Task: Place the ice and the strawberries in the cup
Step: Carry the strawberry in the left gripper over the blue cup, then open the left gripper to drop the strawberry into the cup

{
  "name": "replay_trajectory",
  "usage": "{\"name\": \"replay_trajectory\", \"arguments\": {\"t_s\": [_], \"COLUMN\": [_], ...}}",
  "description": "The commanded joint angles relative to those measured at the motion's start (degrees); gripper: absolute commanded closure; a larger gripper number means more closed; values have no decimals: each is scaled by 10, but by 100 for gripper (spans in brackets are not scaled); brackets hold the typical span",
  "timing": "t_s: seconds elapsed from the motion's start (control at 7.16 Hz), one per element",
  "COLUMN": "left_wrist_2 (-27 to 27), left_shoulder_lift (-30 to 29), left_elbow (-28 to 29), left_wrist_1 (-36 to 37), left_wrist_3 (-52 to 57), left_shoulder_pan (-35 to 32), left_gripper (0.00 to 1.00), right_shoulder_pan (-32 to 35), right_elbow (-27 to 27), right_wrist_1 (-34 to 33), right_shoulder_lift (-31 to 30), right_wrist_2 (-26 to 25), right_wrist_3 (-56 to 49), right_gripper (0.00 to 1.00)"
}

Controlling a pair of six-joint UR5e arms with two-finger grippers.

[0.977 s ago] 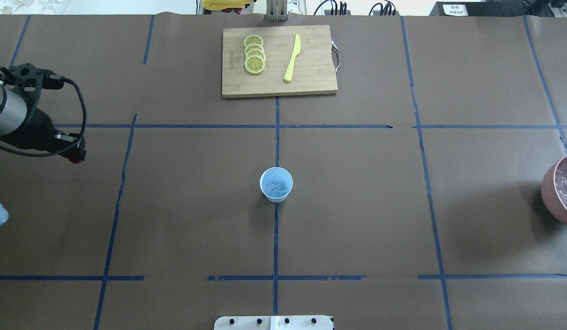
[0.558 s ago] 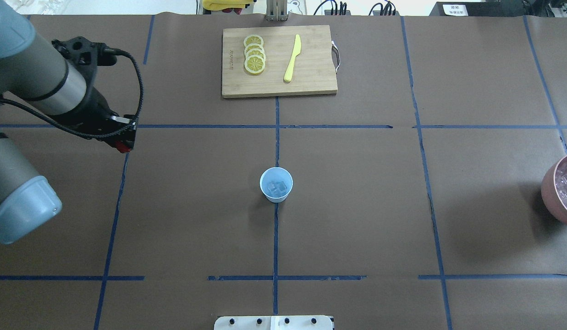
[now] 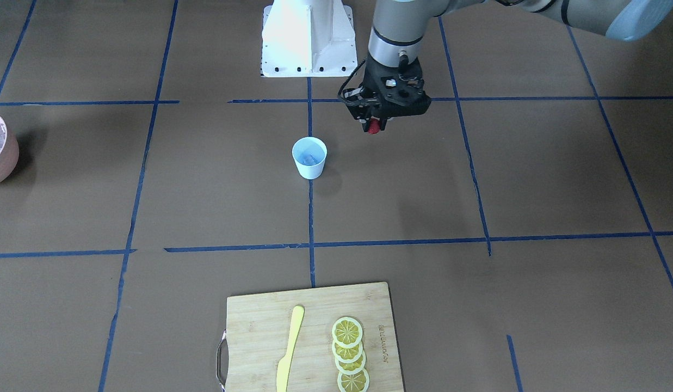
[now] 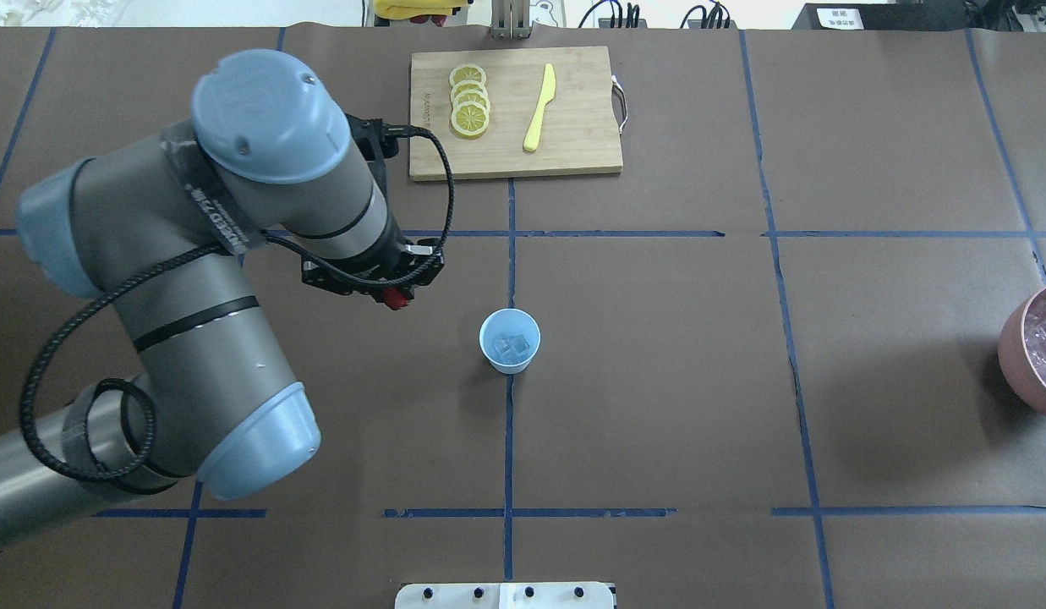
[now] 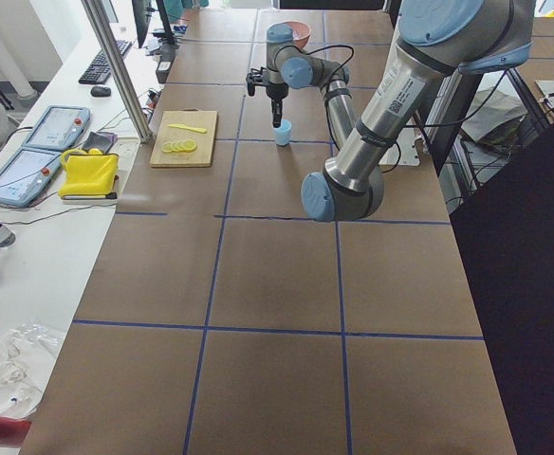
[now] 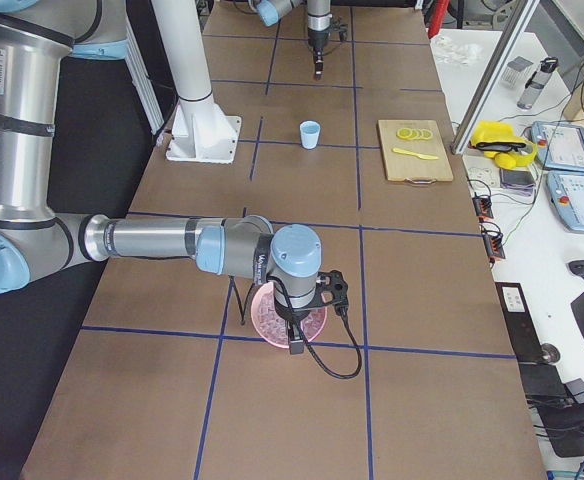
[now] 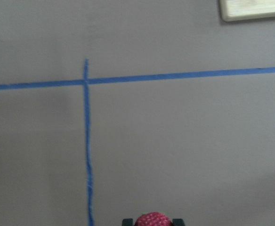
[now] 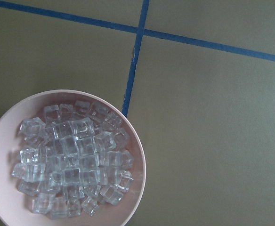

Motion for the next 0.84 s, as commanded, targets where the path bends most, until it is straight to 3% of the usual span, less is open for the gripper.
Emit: {"name": "replay_trajectory", "arguments": {"t_s": [0.0, 0.28, 0.56, 0.7], "left_wrist_2": [44, 70, 70, 71], "left_shoulder_lift": [-85, -89, -88, -87], "left_elbow": [94, 129, 128, 128], "left_wrist_1": [-10, -51, -51, -51], "left_wrist_3": [-67, -91, -86, -84], "left_shoulder_pan": [48, 72, 73, 73], "left_gripper": [97, 82, 12, 0], "right_shoulder_pan": [0, 0, 0, 0], "right_elbow": [0, -2, -2, -1], "right_wrist_1": [0, 0, 0, 0], "right_shoulder_lift": [-1, -1, -1, -1], "right_wrist_2": [0, 0, 0, 0], "right_wrist_3": [0, 0, -1, 0], "right_gripper": [0, 0, 0, 0]}}
